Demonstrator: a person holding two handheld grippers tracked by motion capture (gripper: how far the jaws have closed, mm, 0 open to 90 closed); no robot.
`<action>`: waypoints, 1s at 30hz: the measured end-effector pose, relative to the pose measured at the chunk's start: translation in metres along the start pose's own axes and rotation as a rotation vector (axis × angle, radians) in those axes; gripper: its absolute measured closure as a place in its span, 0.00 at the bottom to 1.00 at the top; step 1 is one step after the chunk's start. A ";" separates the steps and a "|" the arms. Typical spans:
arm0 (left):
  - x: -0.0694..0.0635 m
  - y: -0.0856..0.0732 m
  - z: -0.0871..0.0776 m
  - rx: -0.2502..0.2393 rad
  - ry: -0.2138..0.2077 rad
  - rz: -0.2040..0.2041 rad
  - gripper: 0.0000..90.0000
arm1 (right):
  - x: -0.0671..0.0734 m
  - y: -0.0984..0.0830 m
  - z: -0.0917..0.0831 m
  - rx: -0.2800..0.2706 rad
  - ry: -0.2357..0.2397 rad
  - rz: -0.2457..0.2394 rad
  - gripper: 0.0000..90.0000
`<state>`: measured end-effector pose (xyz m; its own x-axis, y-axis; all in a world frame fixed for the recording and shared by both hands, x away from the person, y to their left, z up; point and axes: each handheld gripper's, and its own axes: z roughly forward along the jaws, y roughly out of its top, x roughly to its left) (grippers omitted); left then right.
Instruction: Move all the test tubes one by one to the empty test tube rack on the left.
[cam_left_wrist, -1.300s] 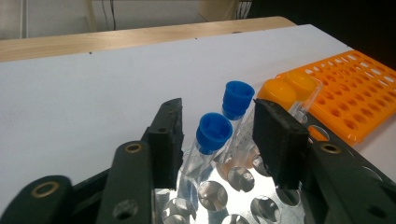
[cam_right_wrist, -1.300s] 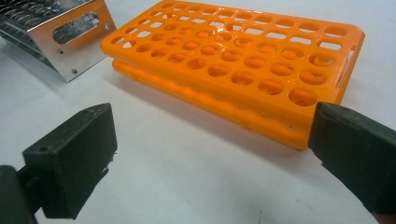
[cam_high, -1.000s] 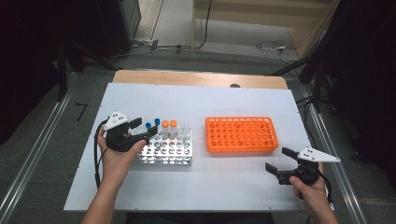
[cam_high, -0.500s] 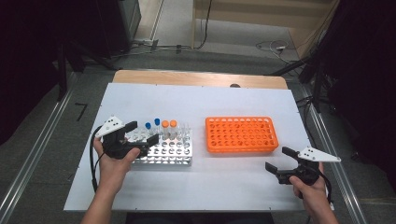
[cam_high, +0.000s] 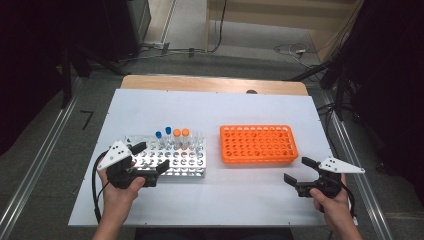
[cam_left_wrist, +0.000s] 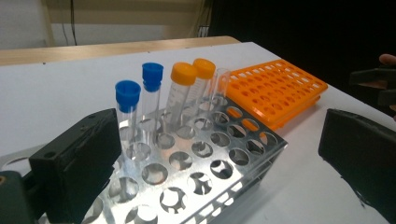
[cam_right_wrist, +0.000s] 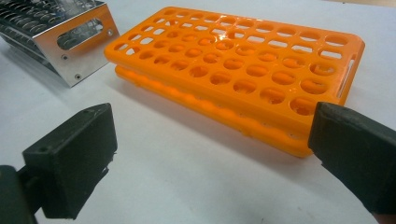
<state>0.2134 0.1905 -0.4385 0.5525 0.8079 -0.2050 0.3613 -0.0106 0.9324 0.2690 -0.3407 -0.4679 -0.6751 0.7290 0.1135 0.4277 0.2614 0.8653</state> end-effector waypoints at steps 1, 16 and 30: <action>0.000 -0.001 -0.001 0.000 0.000 -0.006 0.00 | 0.000 0.000 0.000 -0.001 0.000 0.000 0.00; -0.005 -0.021 -0.033 -0.013 0.021 -0.014 0.00 | -0.004 -0.002 -0.003 -0.002 0.000 0.001 0.00; 0.014 -0.038 -0.067 -0.053 0.038 -0.007 0.00 | -0.012 -0.005 -0.005 -0.013 -0.024 0.018 0.00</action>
<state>0.1573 0.2417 -0.4570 0.5206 0.8297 -0.2013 0.3243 0.0259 0.9456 0.2714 -0.3539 -0.4708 -0.6525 0.7487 0.1170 0.4316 0.2403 0.8695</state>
